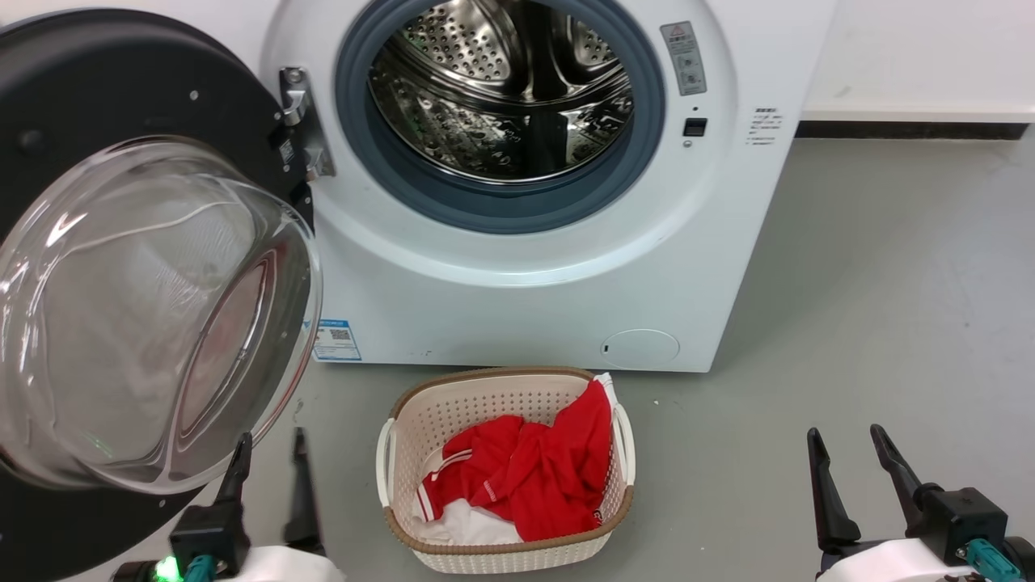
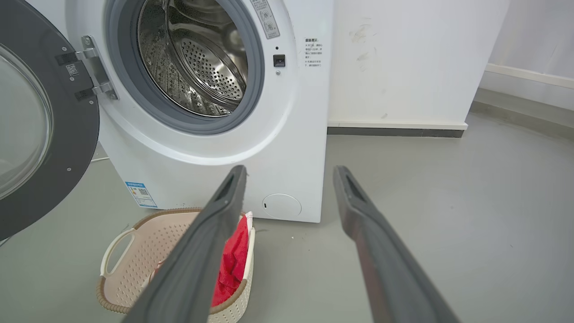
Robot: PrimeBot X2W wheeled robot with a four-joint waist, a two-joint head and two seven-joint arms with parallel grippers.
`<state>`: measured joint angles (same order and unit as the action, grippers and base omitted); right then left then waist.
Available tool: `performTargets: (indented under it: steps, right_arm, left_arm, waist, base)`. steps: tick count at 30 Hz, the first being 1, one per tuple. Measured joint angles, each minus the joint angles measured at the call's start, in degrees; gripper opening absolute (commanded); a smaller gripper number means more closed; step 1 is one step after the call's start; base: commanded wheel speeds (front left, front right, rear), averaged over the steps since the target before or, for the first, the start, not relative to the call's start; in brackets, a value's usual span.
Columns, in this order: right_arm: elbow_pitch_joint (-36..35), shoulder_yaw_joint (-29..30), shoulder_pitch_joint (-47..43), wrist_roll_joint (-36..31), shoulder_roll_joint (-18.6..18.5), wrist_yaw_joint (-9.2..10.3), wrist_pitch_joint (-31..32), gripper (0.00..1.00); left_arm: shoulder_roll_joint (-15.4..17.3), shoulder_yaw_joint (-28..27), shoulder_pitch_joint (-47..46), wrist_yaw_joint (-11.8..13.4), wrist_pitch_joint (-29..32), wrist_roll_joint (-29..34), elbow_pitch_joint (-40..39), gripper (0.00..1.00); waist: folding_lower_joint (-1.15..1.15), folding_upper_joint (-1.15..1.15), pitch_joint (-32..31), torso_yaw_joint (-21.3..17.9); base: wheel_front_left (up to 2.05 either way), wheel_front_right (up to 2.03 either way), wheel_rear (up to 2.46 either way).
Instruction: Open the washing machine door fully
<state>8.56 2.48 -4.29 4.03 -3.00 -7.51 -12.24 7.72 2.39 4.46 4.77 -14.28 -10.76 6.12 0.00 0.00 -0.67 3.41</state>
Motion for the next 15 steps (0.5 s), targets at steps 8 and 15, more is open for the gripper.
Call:
performTargets:
  steps: [8,15]
  right_arm:
    - [-1.0,0.2,0.1,-0.8,0.0,0.0,0.0,1.0]
    - [-2.3,-0.5,-0.4,-1.2,0.0,0.0,0.5,1.0]
  left_arm:
    - [1.5,2.5,-3.5,-0.2,0.7,2.8,6.2,1.0]
    - [1.8,2.1,-4.7,0.3,-0.1,2.9,7.7,1.0]
  waist:
    - [0.0,0.0,-1.0,-2.2]
    - [0.0,0.0,-2.2,-2.2]
  base:
    - [0.0,0.0,0.0]
    - [0.0,0.0,0.0]
